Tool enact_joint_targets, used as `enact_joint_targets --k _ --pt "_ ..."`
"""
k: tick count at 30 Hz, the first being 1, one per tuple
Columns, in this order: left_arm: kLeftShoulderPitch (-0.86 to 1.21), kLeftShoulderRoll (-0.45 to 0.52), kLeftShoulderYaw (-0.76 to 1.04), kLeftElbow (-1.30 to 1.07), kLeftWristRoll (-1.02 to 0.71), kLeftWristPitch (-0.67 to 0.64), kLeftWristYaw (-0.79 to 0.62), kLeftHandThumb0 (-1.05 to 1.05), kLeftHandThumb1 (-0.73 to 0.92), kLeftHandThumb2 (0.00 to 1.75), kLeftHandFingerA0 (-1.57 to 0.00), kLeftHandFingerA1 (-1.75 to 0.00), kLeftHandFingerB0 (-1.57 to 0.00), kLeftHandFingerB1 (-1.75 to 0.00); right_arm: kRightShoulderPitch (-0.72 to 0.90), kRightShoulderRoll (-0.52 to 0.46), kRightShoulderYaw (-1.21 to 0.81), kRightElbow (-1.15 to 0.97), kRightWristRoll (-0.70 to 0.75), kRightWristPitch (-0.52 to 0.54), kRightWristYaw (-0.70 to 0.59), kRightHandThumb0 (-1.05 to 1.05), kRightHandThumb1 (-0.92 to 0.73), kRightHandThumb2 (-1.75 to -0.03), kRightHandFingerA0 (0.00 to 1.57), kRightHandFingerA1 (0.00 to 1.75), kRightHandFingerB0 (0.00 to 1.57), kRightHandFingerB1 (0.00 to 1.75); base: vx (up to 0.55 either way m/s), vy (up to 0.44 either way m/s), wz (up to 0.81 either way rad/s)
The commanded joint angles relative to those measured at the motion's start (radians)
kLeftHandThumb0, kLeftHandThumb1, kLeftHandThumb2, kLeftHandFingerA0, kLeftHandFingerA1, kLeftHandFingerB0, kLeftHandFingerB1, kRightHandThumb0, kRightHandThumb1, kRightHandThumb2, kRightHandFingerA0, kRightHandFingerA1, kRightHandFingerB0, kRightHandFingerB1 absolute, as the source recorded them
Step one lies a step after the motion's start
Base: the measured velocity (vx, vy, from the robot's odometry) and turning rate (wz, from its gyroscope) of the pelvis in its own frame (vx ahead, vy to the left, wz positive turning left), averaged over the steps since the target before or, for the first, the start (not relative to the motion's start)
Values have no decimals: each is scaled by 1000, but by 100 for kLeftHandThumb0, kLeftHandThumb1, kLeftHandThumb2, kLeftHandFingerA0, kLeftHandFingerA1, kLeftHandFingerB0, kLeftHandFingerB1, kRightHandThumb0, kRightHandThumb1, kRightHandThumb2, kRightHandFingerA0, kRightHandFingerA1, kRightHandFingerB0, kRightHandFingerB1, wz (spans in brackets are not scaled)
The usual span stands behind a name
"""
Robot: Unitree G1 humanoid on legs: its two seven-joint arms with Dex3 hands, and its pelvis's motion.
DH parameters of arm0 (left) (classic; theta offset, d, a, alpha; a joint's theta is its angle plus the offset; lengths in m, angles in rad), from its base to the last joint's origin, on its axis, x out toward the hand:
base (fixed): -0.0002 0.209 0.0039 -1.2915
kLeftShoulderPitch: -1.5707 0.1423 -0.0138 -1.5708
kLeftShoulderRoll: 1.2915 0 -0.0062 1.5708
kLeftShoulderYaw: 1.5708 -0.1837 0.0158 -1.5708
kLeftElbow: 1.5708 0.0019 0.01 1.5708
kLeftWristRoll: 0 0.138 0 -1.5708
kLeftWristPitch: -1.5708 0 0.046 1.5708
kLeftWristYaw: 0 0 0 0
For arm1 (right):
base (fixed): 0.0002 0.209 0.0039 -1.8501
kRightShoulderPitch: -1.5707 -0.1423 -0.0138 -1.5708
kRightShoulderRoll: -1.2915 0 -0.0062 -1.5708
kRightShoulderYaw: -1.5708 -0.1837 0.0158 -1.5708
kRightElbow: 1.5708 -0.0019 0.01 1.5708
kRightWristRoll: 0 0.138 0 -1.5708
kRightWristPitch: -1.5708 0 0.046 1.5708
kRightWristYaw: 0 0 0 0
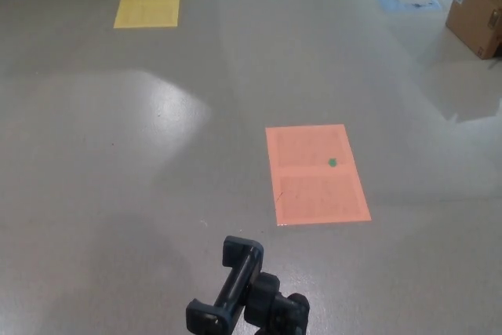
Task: A phone stand is kept on the floor and the robot uses both its hands to grab it and uses its left hand to extend the phone stand by pulling it upwards
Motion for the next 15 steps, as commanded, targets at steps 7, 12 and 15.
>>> enact_joint_targets --k 7,12,15 --pt "185 -48 145 -280 -302 -634 -163 -71 70 108 -35 -52 -27 -46 257 -60 -12 -364 -188 -489 -207 -65 -52 -87 0 32 0 15 0 0 0" --pt "194 -47 148 -290 -281 -646 -157 -72 70 108 -36 -53 -26 -46 254 -62 -10 -358 -170 -499 -189 -64 -51 -86 0 32 0 14 0 0 0" --pt "194 -44 147 -297 -279 -646 -162 -73 82 66 -42 -37 -38 -33 219 -60 -4 -308 -171 -538 -203 -59 -66 -82 5 48 0 0 0 0 0"
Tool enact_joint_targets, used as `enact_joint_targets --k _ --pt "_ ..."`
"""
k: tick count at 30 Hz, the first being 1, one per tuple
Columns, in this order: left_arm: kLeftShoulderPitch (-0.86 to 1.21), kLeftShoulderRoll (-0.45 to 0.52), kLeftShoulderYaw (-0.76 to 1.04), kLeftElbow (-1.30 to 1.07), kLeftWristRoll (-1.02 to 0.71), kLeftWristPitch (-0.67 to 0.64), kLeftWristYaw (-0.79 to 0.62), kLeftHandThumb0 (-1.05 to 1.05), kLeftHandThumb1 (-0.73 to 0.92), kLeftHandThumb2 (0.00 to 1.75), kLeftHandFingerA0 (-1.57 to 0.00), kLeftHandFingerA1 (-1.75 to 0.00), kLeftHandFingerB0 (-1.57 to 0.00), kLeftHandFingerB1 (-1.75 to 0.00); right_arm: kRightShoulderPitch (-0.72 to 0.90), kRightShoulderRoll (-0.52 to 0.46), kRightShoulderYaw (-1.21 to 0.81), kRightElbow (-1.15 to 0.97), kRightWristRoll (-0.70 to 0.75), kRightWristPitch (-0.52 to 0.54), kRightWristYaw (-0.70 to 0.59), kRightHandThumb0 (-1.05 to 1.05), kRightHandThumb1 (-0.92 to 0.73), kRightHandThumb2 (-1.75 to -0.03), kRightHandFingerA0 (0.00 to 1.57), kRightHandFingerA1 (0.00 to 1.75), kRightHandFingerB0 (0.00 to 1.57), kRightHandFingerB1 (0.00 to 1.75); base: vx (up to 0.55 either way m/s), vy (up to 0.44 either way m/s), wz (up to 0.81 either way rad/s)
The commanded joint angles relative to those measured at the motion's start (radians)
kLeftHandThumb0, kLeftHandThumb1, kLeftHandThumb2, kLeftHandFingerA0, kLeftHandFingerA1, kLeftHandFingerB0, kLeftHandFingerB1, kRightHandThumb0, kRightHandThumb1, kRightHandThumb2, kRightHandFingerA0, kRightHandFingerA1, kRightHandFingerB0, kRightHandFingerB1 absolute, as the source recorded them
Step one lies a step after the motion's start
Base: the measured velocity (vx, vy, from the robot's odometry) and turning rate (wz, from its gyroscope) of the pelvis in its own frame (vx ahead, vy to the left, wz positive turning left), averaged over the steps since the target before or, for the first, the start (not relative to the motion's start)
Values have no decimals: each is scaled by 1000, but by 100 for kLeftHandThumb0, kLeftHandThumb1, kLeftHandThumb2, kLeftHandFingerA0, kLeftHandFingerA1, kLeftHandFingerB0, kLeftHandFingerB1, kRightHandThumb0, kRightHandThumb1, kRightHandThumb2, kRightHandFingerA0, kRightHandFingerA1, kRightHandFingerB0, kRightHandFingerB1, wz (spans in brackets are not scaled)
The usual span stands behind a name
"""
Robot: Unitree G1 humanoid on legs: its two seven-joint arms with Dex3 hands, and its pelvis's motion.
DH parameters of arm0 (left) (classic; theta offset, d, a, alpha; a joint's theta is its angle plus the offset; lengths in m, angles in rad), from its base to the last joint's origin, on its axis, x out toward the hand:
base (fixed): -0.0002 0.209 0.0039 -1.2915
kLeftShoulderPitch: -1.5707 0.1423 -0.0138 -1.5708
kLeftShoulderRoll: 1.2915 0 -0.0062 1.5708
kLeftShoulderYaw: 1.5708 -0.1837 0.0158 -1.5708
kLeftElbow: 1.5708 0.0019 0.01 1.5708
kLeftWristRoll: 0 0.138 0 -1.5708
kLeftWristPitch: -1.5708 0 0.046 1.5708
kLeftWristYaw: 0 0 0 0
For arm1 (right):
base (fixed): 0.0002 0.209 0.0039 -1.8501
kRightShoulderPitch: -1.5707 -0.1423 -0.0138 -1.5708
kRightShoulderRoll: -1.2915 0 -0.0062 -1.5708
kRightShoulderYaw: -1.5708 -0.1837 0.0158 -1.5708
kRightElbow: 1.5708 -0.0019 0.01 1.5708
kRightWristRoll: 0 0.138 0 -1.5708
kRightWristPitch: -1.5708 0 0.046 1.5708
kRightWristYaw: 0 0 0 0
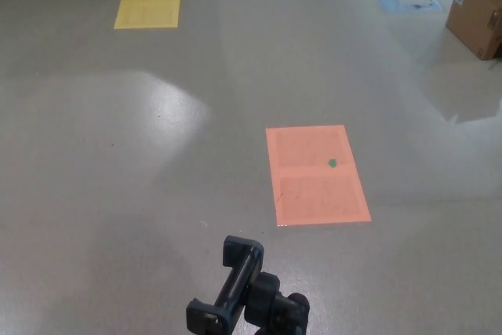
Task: A phone stand is kept on the floor and the robot uses both its hands to grab it and uses its left hand to extend the phone stand by pulling it upwards
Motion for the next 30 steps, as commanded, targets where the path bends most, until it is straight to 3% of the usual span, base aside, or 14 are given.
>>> enact_joint_targets --k 1,7,8,9,10,11,12,18,19,21,22,26,29,30 --pt "73 -5 75 -119 -204 -435 -126 -78 70 106 -36 -52 -28 -46 75 -50 3 -90 -129 -353 -141 -69 -53 -87 1 39 0 13 0 0 0" --pt "46 8 51 -241 -142 -353 -97 -82 67 105 -36 -51 -28 -44 22 -22 59 -161 -146 -281 -100 -80 -65 -99 0 18 0 12 0 0 0" --pt "31 21 47 -260 -132 -338 -98 -84 66 104 -36 -50 -27 -43 9 -23 69 -172 -142 -267 -84 -88 -67 -98 0 11 0 4 0 0 0" --pt "17 31 45 -278 -123 -329 -98 -82 79 64 -39 -34 -37 -32 -5 -25 81 -174 -127 -264 -64 -91 -67 -96 0 5 0 0 0 0 0" --pt "7 36 46 -290 -115 -325 -97 -82 79 64 -39 -34 -37 -32 -15 -28 89 -172 -111 -267 -47 -91 -67 -96 0 5 0 0 0 0 0" --pt "-13 42 44 -312 -109 -319 -95 -80 80 65 -38 -35 -36 -32 -28 -30 103 -179 -92 -255 -20 -78 -62 -89 0 0 0 0 0 0 0" --pt "-51 49 37 -361 -100 -291 -87 -89 69 106 -36 -47 -27 -42 -53 -30 123 -193 -82 -226 10 -95 -69 -99 0 3 0 0 0 0 0" --pt "-107 23 -33 -564 -53 -144 -60 -90 65 105 -32 -46 -31 -43 -137 -11 173 -223 -105 -127 30 -99 -69 -103 0 3 0 0 0 0 0" --pt "-116 20 -51 -586 -40 -133 -61 -90 65 105 -34 -47 -29 -42 -157 -8 184 -216 -97 -129 35 -86 -61 -94 0 12 0 0 0 0 0" --pt "-134 18 -96 -633 -8 -116 -69 -89 66 105 -35 -47 -27 -42 -194 3 210 -205 -97 -124 42 -90 -63 -97 0 11 0 0 0 0 0" --pt "-141 13 -111 -639 6 -113 -67 -90 65 105 -35 -47 -27 -42 -206 9 220 -203 -101 -109 47 -102 -70 -105 0 5 0 0 0 0 0" --pt "-135 -8 -189 -716 50 -44 -42 -93 66 106 -36 -47 -29 -42 -240 19 271 -233 -144 -21 70 -105 -73 -110 0 8 0 1 0 0 0" --pt "-127 -21 -226 -745 71 -24 -30 -92 65 106 -36 -48 -27 -41 -262 26 296 -234 -179 -7 51 -105 -72 -110 0 16 0 1 0 0 0" --pt "-126 -24 -261 -772 56 5 -37 -91 64 105 -32 -47 -27 -42 -280 40 313 -225 -186 7 54 -96 -65 -102 0 11 0 0 0 0 0"
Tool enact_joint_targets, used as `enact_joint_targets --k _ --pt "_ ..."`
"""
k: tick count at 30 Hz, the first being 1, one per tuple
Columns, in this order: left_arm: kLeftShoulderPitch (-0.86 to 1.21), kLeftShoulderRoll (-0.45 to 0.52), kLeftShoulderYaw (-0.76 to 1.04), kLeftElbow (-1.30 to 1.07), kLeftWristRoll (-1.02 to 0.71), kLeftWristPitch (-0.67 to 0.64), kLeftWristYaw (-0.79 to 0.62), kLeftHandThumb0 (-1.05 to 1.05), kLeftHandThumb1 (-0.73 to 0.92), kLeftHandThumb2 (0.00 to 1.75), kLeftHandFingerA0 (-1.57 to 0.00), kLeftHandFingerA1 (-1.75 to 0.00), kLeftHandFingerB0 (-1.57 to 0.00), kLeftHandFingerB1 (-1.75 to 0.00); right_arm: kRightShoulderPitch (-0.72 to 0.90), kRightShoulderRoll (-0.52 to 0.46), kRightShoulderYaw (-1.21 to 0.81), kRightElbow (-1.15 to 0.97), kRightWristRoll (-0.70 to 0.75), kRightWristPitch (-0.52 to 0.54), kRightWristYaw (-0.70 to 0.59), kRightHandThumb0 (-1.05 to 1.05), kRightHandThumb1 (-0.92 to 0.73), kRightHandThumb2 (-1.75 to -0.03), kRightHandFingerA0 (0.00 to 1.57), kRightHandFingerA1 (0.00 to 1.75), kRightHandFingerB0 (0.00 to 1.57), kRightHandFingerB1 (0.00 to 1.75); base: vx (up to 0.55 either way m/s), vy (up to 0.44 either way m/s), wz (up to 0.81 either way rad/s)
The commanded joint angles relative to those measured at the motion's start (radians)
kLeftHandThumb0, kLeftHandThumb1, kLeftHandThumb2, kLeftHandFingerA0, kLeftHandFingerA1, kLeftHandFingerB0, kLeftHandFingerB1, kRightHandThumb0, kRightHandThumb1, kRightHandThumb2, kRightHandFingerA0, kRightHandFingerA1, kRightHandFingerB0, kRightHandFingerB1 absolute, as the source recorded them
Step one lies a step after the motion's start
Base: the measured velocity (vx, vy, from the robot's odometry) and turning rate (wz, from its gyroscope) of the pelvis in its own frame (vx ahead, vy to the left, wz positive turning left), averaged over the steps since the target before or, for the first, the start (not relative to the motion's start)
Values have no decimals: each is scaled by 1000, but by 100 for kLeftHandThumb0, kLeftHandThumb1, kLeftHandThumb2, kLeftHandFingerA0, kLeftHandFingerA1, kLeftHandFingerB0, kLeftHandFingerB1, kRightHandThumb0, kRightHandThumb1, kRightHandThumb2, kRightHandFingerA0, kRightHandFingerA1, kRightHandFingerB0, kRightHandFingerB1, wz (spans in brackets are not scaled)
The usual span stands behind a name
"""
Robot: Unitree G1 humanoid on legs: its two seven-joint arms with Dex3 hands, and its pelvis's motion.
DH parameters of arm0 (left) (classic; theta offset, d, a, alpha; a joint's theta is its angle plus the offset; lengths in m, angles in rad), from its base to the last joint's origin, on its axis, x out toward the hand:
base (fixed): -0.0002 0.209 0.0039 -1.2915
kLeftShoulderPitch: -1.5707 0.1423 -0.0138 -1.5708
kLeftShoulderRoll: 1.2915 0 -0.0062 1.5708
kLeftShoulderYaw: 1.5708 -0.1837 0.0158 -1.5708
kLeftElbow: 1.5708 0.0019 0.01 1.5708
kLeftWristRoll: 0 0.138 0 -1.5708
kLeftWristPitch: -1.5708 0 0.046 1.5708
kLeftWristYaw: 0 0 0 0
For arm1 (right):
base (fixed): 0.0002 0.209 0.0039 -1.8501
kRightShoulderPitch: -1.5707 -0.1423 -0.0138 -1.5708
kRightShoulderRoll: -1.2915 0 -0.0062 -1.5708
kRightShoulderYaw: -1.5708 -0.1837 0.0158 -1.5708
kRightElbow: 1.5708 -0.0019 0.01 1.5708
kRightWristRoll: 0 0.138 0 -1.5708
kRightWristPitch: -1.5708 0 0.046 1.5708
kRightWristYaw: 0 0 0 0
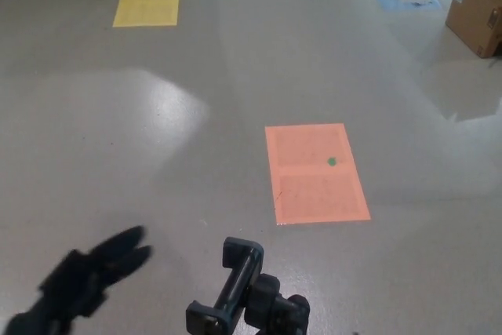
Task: A phone stand is kept on the floor and the robot uses both its hands to grab it and uses its left hand to extend the phone stand by pulling it upwards
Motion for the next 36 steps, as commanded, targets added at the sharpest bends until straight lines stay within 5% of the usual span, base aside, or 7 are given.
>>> enact_joint_targets --k 1,4,9,10,14,27,36 --pt "12 -11 -81 -77 39 122 14 -91 64 105 -32 -47 -27 -42 -45 20 47 -3 -75 96 15 -96 -65 -102 0 11 0 0 0 0 0" --pt "22 -20 -135 -138 32 161 21 -92 64 105 -34 -48 -26 -41 -75 36 74 11 -81 116 17 -85 -80 -67 0 1 0 0 0 0 0" --pt "19 -28 -218 -200 2 192 18 -86 62 104 -30 -50 -21 -42 -104 64 101 22 -100 162 5 -98 -64 -102 0 13 0 0 0 0 0" --pt "25 -21 -237 -219 -4 210 14 -89 78 65 -31 -36 -31 -30 -107 71 107 17 -104 175 7 -92 -81 -65 0 0 0 0 0 0 0" --pt "47 3 -302 -262 -14 247 -1 -91 78 65 -27 -35 -25 -29 -131 97 121 36 -123 200 -16 -105 -69 -110 0 10 0 5 0 0 0" --pt "58 -18 -439 -184 -62 263 12 -88 57 97 -20 -46 -22 -42 -252 178 168 214 -98 122 -94 -68 -57 -86 1 51 0 0 0 0 0" --pt "16 -49 -422 -28 -53 183 37 -80 67 61 -23 -38 -29 -30 -277 189 209 231 -123 140 -142 -75 -49 -92 0 37 0 20 0 0 0"
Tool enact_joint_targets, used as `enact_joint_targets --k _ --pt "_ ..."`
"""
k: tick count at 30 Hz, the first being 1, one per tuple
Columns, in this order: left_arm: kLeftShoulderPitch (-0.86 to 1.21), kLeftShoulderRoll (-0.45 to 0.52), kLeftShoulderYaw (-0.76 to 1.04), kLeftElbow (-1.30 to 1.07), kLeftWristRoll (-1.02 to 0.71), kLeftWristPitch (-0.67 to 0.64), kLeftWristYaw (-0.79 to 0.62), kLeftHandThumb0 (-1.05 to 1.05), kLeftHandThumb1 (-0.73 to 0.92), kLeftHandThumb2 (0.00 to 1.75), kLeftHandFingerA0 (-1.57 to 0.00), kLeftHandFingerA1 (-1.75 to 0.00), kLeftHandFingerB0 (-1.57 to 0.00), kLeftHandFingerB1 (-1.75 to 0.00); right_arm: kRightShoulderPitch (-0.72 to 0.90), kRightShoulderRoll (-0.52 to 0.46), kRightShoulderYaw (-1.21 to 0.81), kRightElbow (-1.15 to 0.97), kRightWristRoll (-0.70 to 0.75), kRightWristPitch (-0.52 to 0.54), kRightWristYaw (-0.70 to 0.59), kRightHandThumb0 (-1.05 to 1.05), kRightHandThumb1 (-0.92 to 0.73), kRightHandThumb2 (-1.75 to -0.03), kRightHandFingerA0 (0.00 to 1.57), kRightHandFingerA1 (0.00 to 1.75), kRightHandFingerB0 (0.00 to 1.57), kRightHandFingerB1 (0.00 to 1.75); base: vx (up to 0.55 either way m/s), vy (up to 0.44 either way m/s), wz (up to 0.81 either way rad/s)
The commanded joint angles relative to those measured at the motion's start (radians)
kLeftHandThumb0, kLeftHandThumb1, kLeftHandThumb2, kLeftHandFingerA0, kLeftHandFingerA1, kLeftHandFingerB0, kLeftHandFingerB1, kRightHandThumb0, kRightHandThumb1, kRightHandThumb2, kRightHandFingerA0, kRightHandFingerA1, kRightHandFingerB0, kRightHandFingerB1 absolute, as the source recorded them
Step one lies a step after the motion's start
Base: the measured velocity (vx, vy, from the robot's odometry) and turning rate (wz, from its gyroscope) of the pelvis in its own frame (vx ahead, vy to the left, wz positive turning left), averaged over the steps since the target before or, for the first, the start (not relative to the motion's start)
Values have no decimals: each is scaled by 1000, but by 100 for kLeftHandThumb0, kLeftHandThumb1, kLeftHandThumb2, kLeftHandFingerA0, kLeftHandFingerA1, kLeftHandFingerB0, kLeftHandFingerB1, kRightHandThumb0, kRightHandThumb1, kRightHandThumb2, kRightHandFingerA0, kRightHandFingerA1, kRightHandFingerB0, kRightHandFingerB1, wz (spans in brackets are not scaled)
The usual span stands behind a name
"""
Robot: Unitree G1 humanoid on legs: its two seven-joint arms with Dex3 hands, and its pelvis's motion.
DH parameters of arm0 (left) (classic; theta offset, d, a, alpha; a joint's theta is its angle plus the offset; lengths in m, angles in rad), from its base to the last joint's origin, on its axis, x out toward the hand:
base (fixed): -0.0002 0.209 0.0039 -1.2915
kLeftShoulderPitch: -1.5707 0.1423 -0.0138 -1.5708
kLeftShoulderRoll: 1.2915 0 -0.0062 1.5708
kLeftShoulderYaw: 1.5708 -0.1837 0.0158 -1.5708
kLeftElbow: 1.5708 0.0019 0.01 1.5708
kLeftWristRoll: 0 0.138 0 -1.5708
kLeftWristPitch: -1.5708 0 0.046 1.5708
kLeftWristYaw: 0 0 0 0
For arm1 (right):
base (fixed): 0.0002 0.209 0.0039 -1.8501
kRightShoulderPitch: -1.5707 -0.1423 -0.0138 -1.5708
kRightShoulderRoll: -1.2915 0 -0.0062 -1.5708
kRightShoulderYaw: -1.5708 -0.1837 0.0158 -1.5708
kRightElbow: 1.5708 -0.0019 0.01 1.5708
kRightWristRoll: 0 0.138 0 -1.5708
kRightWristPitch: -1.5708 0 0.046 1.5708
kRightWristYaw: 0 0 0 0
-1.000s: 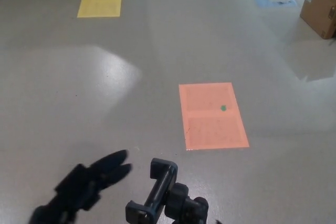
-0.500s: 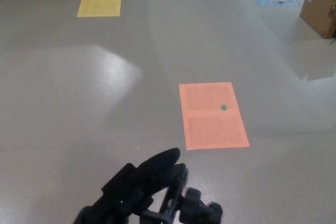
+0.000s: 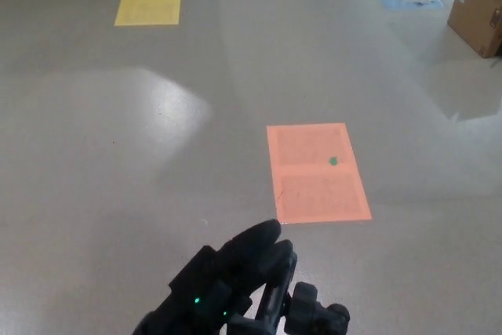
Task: A phone stand is kept on the floor and the robot uses both its hands to grab it and uses its left hand to extend the phone stand by pulling it upwards
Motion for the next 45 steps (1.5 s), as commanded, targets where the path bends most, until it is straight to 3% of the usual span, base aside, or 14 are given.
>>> enact_joint_targets --k 1,3,5,7,8,17,19,20,22,23,29,30,31,45 --pt "-9 -11 4 152 32 -15 6 -80 67 61 -23 -38 -29 -30 -6 19 52 -6 -43 -22 -42 -75 -49 -92 0 37 0 20 0 0 0" --pt "-15 -19 37 218 46 -28 26 -81 66 61 -22 -36 -30 -30 -10 17 51 5 -21 -46 -45 -82 -51 -92 0 61 0 13 0 0 0" --pt "-21 -28 67 284 47 -51 40 -82 66 61 -24 -35 -31 -30 -13 22 47 15 -1 -46 -41 -77 -53 -95 0 42 0 16 0 0 0" --pt "-18 -37 77 320 61 -93 48 -81 67 61 -27 -37 -31 -31 -6 18 49 18 3 -48 -41 -73 -74 -62 0 39 0 12 0 0 0" --pt "-21 -57 95 355 87 -141 72 -80 67 61 -31 -36 -34 -31 -6 21 42 31 18 -52 -42 -76 -52 -95 0 28 0 17 0 0 0" --pt "-46 -115 163 391 105 -204 101 -82 66 61 -32 -37 -33 -30 -14 23 36 36 6 -7 -44 -81 -55 -96 1 23 0 13 0 0 0" --pt "-46 -125 171 391 127 -212 111 -83 66 61 -33 -37 -34 -31 -16 24 35 44 13 -15 -44 -75 -71 -63 0 31 0 10 0 0 0" --pt "-42 -130 171 381 126 -208 112 -83 66 61 -31 -37 -34 -31 -17 24 37 44 10 -10 -44 -82 -56 -99 0 24 0 15 0 0 0" --pt "-42 -138 177 380 143 -214 117 -84 66 62 -31 -37 -34 -31 -17 26 36 46 14 -6 -42 -76 -72 -62 0 29 0 9 0 0 0" --pt "-42 -138 177 378 144 -213 116 -84 66 61 -31 -36 -34 -31 -15 28 36 44 16 -3 -40 -82 -56 -98 1 23 0 14 0 0 0" --pt "-34 -169 186 387 215 -214 162 -84 67 62 -34 -37 -35 -31 -22 26 31 71 8 -15 -61 -82 -58 -99 0 25 0 15 0 0 0" --pt "-29 -183 195 379 255 -205 190 -82 53 94 -28 -48 -25 -42 -29 27 32 74 2 -11 -65 -87 -59 -98 0 20 0 10 0 0 0" --pt "-24 -199 202 379 292 -200 215 -80 68 61 -31 -38 -34 -31 -31 26 32 77 -8 -7 -75 -91 -60 -97 1 20 0 6 0 0 0" --pt "0 -239 235 384 390 -201 304 -83 68 61 -32 -39 -32 -31 -33 24 38 92 -25 -1 -103 -93 -61 -99 0 34 0 6 0 0 0"
